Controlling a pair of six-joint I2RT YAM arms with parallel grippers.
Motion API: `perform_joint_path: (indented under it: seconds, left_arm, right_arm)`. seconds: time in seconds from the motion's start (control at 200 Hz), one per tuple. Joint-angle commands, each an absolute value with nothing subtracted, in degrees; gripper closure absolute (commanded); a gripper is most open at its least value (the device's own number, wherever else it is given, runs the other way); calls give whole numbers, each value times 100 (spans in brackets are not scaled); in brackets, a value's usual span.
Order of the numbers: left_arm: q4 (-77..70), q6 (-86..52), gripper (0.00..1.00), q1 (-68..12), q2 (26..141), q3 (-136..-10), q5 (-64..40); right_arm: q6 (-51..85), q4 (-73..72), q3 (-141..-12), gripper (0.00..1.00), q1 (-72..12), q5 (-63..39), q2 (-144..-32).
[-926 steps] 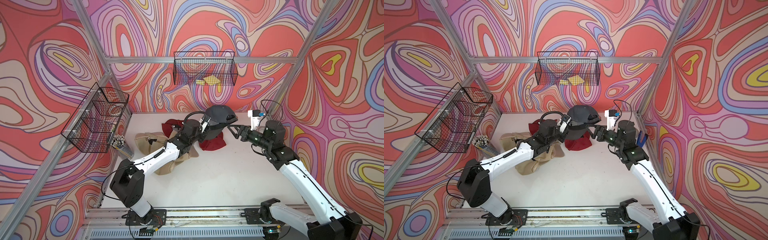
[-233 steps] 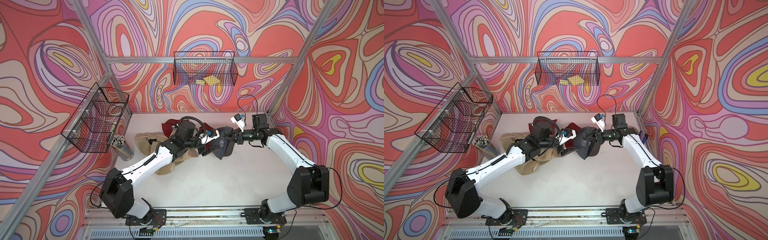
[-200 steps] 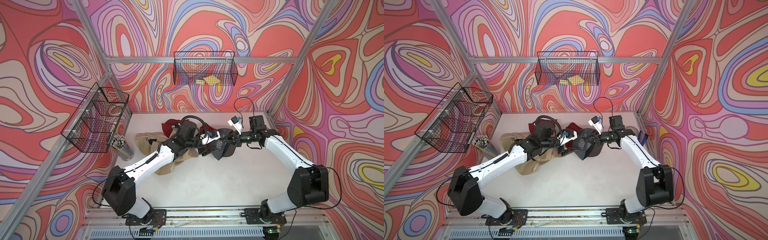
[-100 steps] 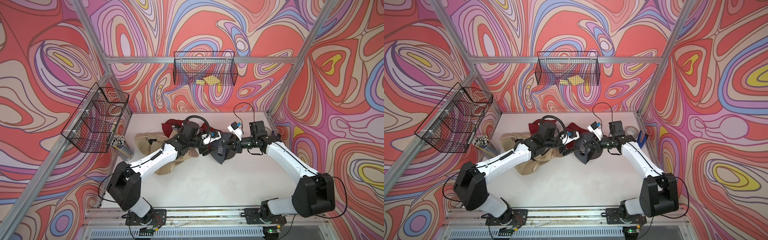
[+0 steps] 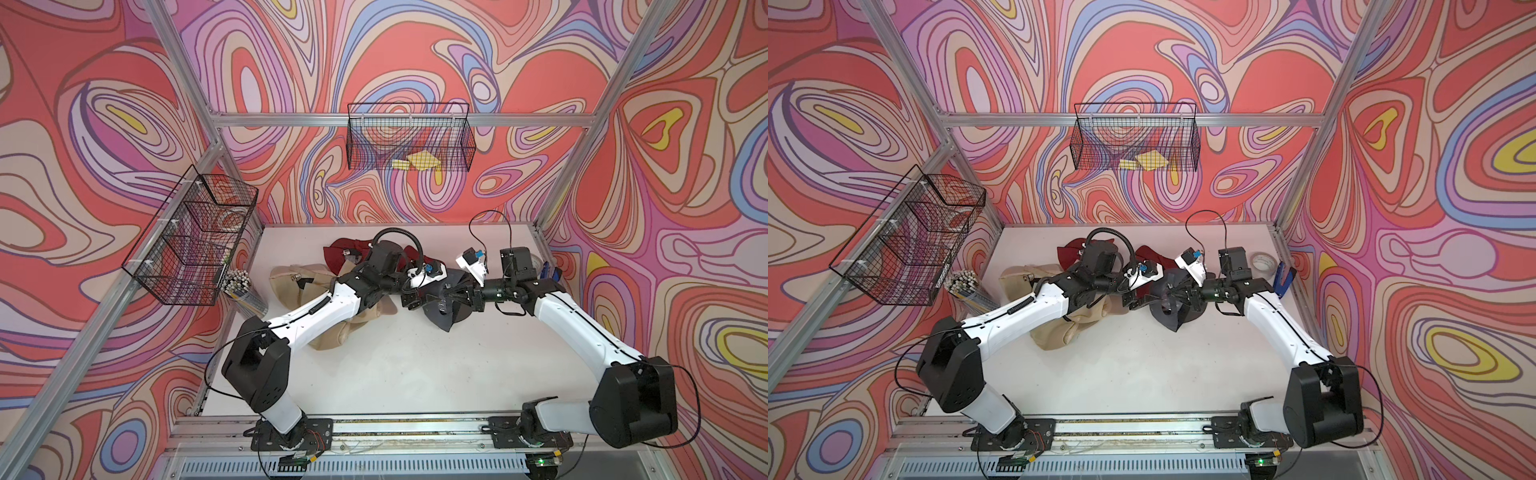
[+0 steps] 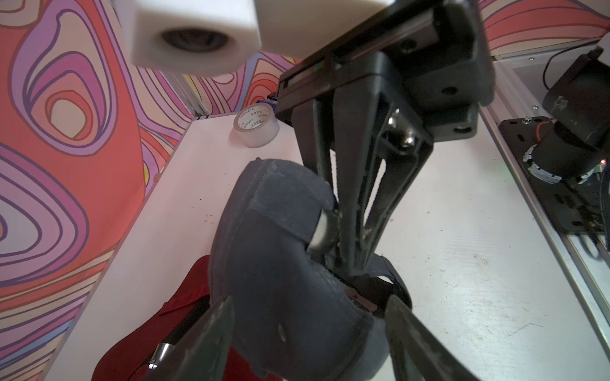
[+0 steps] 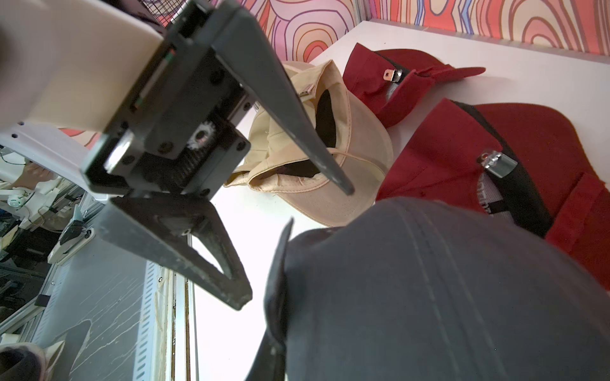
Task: Open the adjustable buckle of the baseball cap
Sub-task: Pick up the baseball cap from the center of the board.
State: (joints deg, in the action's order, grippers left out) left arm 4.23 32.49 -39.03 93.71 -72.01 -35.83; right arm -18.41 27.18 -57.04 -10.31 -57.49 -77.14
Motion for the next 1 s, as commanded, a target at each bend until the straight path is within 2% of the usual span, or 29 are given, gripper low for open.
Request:
perform_joint_path:
  seconds: [0.0, 0.255, 0.356, 0.411, 0.536, 0.631, 0.766, 0.826, 0.992]
  left_arm:
    - [582, 3404, 27, -3911, 9529, -7380, -3769]
    - [561, 3445, 26, -3911, 9677, -7523, -3600]
    - [530, 3454, 31, -3911, 9668, -7523, -3490]
    - [548, 3455, 42, -3911, 9668, -7532, -3418]
    - [530, 3413, 79, -3911, 9646, -7520, -3269]
    - [479, 3304, 100, -3911, 9633, -7512, -3195]
    - [344, 2791, 100, -3911, 9616, -7529, -2986]
    - [183, 2412, 100, -3916, 9602, -7475, -2844]
    - [-147, 1725, 100, -3919, 9537, -7250, -2353]
  right_arm:
    - [-1977, 2522, -5608, 100, -1079, -5871, -7635]
    - [-2237, 2597, -5537, 100, -1092, -6034, -7673]
    - [-2268, 2610, -5529, 100, -1100, -6071, -7673]
    - [-2268, 2594, -5515, 100, -1099, -6066, -7663]
    - [-2158, 2396, -5392, 100, -1100, -6071, -7615]
    - [-1980, 2188, -5295, 100, -1099, -6038, -7563]
    - [-1140, 1468, -5100, 100, -1099, -5898, -7413]
    - [-804, 1146, -4978, 87, -1105, -5831, -7311]
    - [134, 704, -4722, 66, -1099, -5103, -6813]
